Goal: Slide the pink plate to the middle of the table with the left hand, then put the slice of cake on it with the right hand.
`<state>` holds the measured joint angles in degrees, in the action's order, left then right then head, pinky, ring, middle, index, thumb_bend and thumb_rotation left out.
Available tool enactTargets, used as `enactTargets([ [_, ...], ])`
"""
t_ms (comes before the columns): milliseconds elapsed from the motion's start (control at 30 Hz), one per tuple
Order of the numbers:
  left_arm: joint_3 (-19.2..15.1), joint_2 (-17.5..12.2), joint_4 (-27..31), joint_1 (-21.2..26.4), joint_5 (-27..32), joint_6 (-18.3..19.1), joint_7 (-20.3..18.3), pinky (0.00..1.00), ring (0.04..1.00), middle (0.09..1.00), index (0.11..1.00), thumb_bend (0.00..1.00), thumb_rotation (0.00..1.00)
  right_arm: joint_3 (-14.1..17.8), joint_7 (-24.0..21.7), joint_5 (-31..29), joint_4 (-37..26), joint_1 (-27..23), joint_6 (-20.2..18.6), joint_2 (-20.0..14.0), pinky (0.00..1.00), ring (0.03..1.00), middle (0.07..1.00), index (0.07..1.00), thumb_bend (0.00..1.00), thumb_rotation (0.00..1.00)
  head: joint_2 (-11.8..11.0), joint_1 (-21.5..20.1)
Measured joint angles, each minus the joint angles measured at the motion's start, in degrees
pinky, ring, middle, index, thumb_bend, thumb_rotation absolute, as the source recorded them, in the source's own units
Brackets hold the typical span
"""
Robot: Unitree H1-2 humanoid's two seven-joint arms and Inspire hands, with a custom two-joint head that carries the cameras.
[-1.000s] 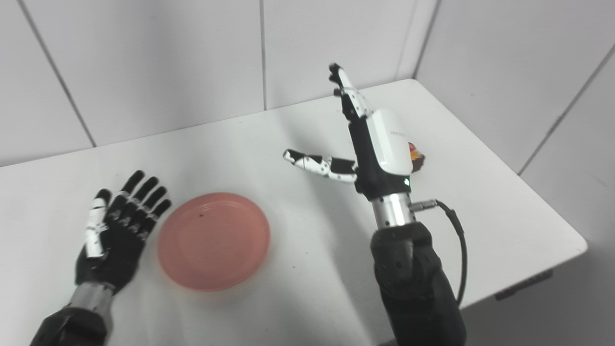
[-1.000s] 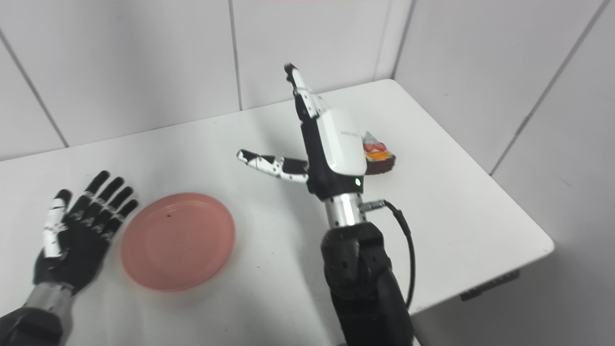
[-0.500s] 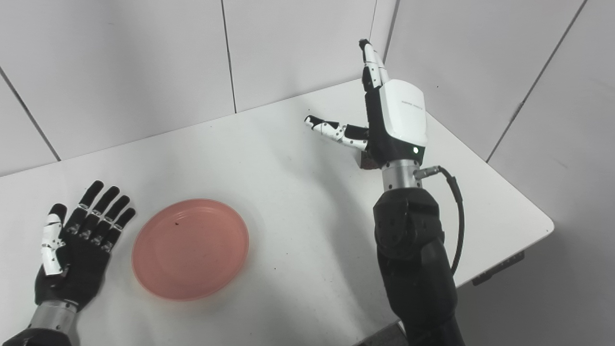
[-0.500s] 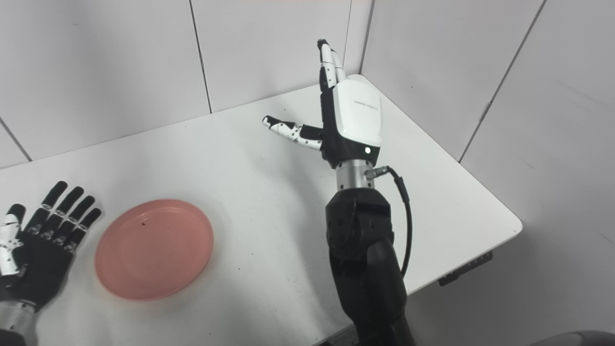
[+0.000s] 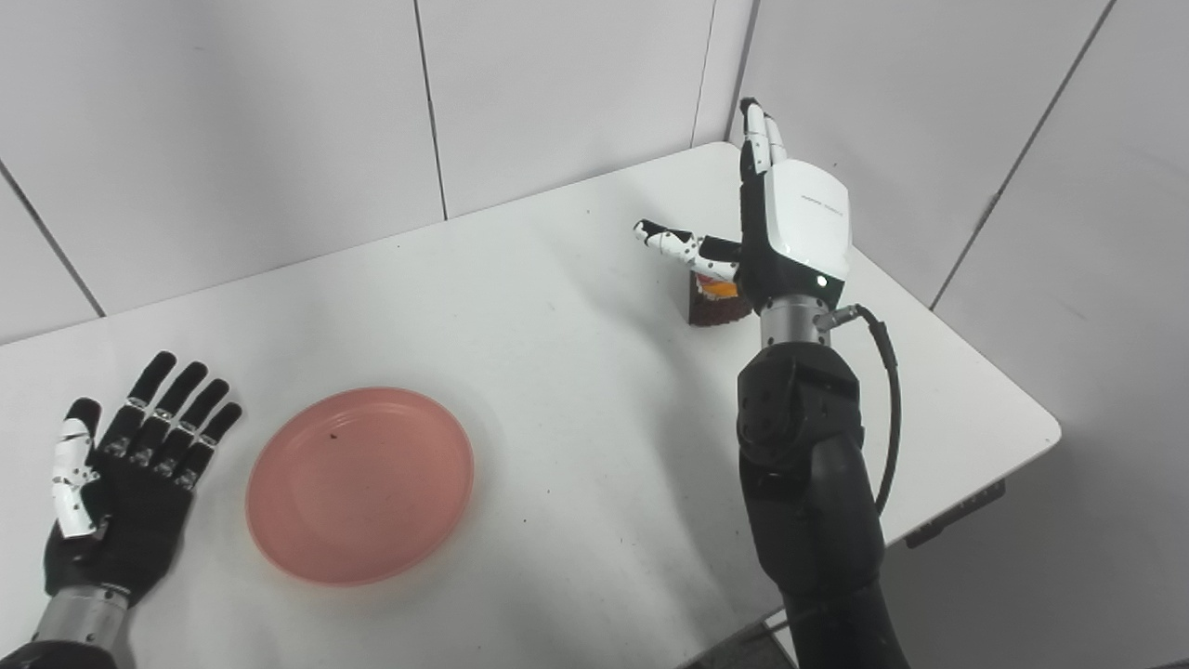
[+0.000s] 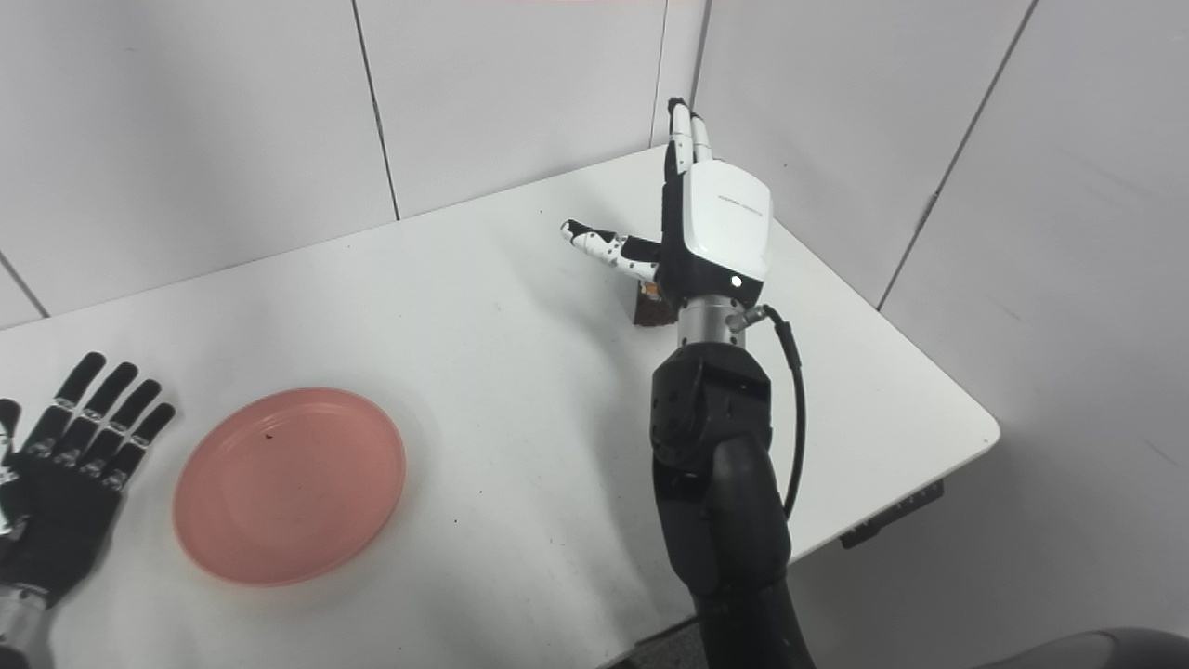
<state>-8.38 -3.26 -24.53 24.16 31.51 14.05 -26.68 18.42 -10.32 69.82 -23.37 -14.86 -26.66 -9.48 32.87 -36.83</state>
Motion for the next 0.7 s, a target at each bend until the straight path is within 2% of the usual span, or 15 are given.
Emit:
enactTargets([
  [267,-0.1,0.0,-0.1,0.0,0.0,0.0,0.0,0.86,0.856,0.856,0.851,0.38,1.00,2.9,-2.5,1.3,4.1,-1.3,0.0,-0.6,0.72,0.897,0.991,1.000,1.00,0.67,-0.3,-0.2],
  [700,-0.3,0.0,0.0,0.0,0.0,0.0,0.0,0.87,0.858,0.856,0.851,0.38,1.00,4.3,-4.2,2.7,12.1,-3.6,0.0,-0.8,0.76,0.892,0.978,1.000,1.00,0.66,0.0,-0.4],
])
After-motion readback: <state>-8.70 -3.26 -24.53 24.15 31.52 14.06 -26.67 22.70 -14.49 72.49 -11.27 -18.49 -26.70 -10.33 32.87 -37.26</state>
